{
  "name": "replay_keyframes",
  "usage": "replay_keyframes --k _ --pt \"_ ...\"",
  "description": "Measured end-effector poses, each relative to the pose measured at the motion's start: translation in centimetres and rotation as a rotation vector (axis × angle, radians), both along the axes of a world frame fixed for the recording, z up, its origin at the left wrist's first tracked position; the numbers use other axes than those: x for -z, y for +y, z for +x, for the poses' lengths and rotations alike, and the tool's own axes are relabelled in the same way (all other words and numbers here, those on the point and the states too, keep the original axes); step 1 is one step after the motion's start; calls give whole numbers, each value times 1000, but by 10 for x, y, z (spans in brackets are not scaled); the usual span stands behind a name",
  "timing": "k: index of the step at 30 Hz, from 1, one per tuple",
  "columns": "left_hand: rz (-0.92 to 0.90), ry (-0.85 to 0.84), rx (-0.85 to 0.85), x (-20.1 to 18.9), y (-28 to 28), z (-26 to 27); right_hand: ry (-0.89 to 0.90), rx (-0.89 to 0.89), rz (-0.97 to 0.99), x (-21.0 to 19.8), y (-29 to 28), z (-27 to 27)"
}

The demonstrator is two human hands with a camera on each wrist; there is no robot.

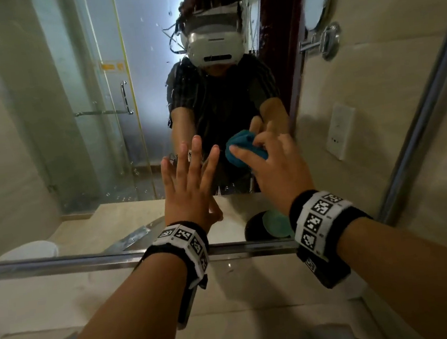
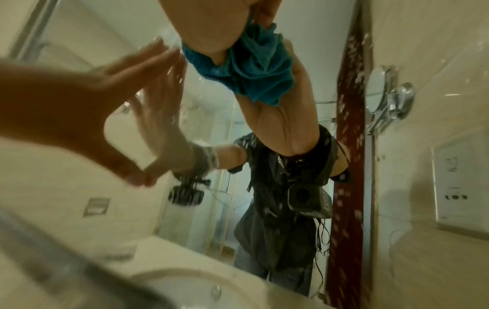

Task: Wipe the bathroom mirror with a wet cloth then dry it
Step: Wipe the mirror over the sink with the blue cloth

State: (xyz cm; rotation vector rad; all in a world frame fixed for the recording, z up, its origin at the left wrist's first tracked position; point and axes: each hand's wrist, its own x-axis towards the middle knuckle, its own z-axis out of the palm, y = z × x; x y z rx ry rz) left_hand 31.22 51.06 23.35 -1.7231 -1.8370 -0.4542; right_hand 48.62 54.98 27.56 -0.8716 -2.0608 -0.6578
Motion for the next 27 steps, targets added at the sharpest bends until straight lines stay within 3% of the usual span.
replay_keyframes --k 4,6,8,11,17,19,21,23,27 --pt "15 18 12 5 3 -2 -178 -60 -153 42 -4 2" --pt "24 19 8 5 3 -2 -349 -89 -128 62 -4 7" --pt "20 25 -5 5 2 -2 -392 -73 -126 69 1 13" --pt "15 25 -17 7 1 -1 -353 -86 -71 59 1 13" --pt "45 -1 -2 22 1 -4 -8 -33 -35 11 4 2" --pt "28 15 -12 33 0 -6 -81 14 -51 14 8 -3" --pt "30 28 -16 43 -1 -8 -182 12 -54 35 13 -6" --pt "26 34 -20 45 0 -9 -144 -15 -137 54 5 -6" --pt "-7 4 -8 48 2 -8 -388 -58 -148 112 0 3"
